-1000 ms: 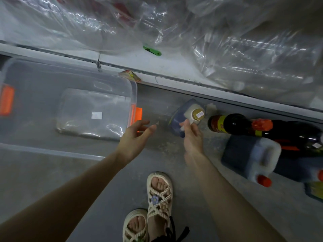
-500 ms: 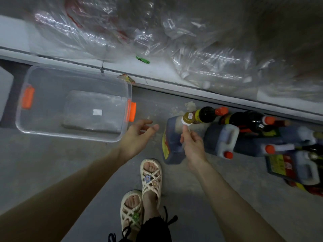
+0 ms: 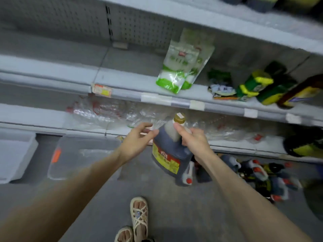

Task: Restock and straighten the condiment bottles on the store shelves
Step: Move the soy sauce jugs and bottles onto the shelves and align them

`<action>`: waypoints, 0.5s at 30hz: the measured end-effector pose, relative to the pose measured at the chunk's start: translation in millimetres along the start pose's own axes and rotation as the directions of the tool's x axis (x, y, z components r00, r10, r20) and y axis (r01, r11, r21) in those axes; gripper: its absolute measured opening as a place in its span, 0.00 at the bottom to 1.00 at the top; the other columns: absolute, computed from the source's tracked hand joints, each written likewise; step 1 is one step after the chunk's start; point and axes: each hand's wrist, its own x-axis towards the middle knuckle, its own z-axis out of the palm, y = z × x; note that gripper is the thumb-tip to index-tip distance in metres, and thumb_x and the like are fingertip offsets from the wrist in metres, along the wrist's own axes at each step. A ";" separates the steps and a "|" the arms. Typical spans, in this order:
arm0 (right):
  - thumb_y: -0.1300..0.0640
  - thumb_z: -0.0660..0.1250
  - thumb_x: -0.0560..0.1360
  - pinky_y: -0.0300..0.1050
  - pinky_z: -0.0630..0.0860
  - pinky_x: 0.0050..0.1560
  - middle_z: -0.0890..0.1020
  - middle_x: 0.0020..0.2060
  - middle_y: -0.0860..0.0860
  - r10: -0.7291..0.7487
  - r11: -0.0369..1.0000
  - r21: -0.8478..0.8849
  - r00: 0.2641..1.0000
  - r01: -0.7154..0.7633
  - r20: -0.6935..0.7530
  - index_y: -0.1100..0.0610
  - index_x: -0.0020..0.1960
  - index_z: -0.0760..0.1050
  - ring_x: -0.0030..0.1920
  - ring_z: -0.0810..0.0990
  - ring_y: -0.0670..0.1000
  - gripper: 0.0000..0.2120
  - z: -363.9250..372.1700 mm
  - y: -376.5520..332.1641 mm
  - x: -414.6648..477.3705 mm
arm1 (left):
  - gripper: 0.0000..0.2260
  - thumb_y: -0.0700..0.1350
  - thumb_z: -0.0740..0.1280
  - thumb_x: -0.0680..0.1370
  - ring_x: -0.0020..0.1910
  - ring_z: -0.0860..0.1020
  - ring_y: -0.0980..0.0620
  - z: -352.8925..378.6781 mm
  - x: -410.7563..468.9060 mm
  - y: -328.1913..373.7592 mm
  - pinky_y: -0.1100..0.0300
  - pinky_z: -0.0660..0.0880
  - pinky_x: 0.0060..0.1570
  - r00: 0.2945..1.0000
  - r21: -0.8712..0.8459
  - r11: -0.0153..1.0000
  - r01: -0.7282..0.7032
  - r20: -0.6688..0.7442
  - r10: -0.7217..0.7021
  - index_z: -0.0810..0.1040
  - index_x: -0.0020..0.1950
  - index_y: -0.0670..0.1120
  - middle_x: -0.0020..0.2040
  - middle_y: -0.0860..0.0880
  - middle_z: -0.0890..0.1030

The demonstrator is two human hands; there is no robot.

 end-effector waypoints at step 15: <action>0.47 0.77 0.67 0.41 0.59 0.26 0.70 0.24 0.49 -0.564 0.813 0.042 0.804 0.581 -0.190 0.56 0.29 0.78 0.25 0.64 0.47 0.16 -156.3 -385.6 -242.7 | 0.29 0.47 0.75 0.70 0.49 0.78 0.65 -44.2 -202.1 382.0 0.71 0.76 0.43 0.800 0.004 0.809 -0.588 0.152 0.581 0.67 0.69 0.51 0.55 0.56 0.79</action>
